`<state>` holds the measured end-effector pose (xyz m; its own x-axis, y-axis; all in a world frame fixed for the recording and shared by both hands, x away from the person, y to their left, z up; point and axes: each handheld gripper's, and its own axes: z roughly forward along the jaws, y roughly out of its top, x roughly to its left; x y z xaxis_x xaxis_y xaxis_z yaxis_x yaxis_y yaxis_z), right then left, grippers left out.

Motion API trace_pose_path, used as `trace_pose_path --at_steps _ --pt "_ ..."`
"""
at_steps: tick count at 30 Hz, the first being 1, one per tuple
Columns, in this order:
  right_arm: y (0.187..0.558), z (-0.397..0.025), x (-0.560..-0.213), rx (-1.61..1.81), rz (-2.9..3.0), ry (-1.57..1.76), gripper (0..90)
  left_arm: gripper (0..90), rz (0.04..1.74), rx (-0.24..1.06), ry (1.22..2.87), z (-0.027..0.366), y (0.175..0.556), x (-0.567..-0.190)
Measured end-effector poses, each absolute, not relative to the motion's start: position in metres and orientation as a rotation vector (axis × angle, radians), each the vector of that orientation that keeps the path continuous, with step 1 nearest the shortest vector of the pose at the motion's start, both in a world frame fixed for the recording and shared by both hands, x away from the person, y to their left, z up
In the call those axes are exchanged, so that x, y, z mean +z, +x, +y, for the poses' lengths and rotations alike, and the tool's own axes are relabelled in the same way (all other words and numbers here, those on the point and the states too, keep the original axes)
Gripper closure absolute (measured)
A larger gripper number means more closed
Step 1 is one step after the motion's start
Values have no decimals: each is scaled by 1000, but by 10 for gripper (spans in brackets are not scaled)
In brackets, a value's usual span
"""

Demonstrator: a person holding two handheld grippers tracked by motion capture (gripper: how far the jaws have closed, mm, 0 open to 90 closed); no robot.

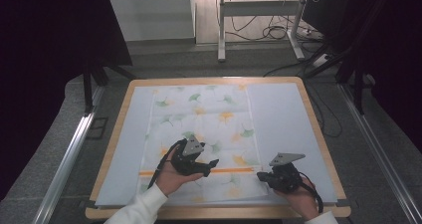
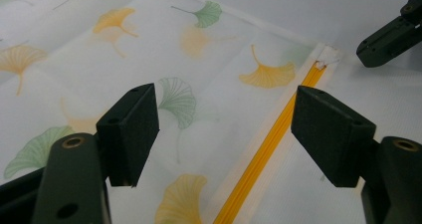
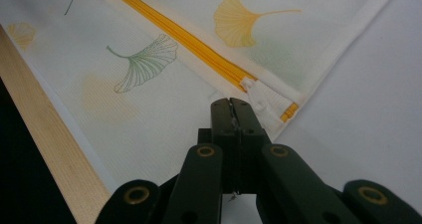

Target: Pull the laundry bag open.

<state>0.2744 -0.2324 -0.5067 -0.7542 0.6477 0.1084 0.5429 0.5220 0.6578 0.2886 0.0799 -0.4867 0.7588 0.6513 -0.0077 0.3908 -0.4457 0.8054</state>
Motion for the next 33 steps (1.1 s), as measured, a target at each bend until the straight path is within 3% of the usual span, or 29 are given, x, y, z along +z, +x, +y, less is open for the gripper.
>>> trace_pose_path --at_steps 33 --pt "266 -236 -512 1027 2626 1067 888 315 656 330 2151 12 305 -492"
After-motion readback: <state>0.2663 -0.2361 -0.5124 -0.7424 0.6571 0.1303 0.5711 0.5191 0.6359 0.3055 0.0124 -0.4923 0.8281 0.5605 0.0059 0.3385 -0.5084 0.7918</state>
